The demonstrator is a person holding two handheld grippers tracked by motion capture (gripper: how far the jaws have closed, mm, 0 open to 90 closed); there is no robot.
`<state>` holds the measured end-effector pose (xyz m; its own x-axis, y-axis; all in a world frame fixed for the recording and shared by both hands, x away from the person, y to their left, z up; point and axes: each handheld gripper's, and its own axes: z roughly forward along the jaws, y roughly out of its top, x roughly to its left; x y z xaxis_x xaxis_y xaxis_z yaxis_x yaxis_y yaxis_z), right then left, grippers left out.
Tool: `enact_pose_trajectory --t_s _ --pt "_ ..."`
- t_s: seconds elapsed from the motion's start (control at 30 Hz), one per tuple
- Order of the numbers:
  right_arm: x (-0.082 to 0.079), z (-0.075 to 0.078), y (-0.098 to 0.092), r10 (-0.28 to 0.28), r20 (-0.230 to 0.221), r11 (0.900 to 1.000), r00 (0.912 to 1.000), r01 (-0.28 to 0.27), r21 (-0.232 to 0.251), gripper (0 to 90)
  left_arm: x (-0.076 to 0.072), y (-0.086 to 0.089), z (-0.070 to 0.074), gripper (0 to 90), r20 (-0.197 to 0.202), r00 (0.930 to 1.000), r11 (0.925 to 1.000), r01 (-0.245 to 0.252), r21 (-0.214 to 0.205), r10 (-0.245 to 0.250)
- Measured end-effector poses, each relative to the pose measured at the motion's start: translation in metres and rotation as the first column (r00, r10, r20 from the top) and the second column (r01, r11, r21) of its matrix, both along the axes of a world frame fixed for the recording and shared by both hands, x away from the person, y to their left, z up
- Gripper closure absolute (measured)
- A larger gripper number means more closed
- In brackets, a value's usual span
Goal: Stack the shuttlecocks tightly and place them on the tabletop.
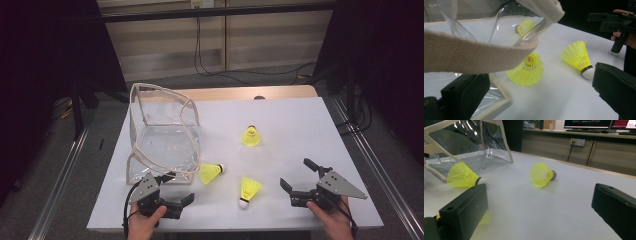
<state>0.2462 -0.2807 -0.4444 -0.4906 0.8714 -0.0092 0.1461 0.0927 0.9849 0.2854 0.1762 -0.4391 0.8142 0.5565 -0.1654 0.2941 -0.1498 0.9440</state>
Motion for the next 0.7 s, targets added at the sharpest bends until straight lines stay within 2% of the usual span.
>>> enact_pose_trajectory --t_s 0.3,0.47,0.7 --pt "0.0 0.0 0.001 0.005 0.003 1.0 1.0 -0.005 -0.005 0.0 -0.002 -0.004 -0.002 1.4 -0.02 0.9995 0.9997 0.023 0.003 -0.023" --pt "0.0 0.001 0.001 0.003 0.005 1.0 1.0 -0.002 -0.003 0.0 -0.002 -0.012 -0.002 2.2 -0.022 0.9982 0.9984 0.056 0.008 -0.056" --pt "0.0 0.001 0.001 0.003 0.007 1.0 1.0 -0.003 -0.005 0.0 -0.001 -0.024 -0.003 2.1 -0.026 0.9972 0.9973 0.071 0.02 -0.07"
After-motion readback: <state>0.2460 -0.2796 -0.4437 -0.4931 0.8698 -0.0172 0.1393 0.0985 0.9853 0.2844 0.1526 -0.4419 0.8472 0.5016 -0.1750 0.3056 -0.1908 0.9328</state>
